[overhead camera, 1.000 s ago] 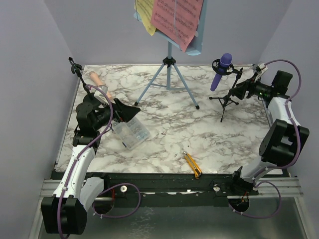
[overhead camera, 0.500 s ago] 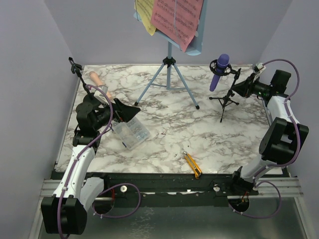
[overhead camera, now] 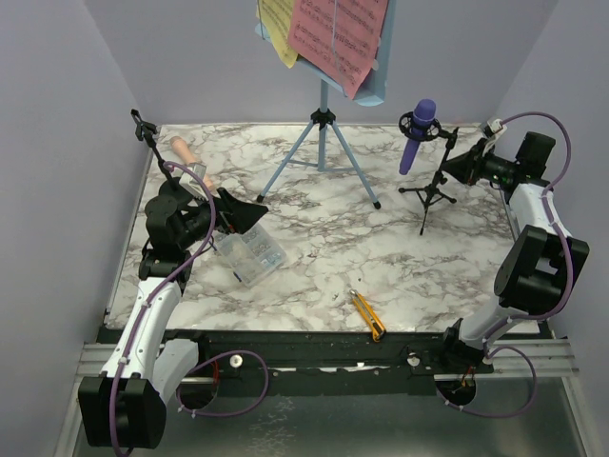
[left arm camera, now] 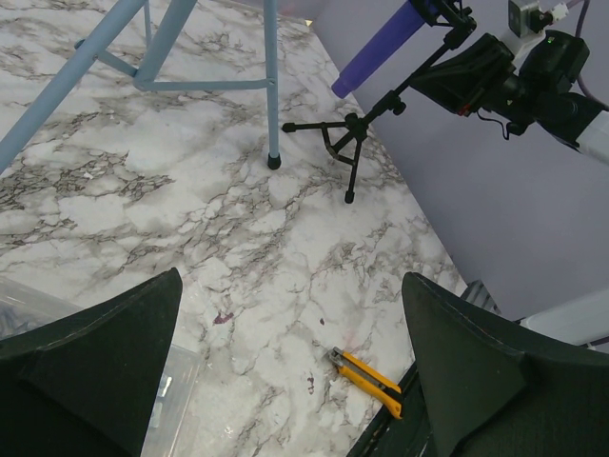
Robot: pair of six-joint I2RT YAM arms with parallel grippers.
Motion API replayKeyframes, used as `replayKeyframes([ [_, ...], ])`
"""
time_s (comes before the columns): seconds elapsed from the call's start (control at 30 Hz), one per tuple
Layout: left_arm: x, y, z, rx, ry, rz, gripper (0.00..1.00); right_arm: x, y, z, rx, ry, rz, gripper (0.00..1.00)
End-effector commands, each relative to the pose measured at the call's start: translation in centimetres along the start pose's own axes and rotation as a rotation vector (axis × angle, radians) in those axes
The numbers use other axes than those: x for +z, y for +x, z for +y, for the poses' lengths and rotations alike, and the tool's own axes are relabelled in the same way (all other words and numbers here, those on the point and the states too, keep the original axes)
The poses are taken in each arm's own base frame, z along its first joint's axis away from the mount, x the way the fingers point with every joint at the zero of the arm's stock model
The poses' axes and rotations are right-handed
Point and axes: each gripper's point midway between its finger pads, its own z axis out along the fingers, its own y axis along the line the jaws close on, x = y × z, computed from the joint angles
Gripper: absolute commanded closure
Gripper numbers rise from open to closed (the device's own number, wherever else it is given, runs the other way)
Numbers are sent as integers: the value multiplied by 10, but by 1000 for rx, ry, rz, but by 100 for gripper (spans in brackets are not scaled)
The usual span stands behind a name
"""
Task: Pack up the instrument practice props
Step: Pick up the microphone stand with the microphone from the center of the board.
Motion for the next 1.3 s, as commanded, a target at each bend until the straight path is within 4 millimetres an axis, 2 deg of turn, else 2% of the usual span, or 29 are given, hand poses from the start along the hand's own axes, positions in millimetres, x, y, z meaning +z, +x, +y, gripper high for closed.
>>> replayKeyframes([
  [0.0,-1,1,-5,21,21,-4,1,-1,-18,1,-76,2,-32,81],
  [0.3,-1,1,-4,19,18,-3,1,-1,-16,-2,-70,12,-29,74],
  [0.57,-1,2,-4,18,18,-1,1,-1,-32,-4,-87,10,-60,71],
  [0.77,-1,2,-3,17,17,-2,1,1,-36,0,-110,-7,-76,71],
  [0.93,-1,1,-3,18,17,-2,1,2,-37,7,-129,-33,-89,77],
  [1.1,-1,2,-3,18,17,-2,1,-1,-41,16,-166,-48,-106,90],
  [1.27,-1,2,-3,21,17,-3,1,-8,-53,36,-215,-76,-138,99],
])
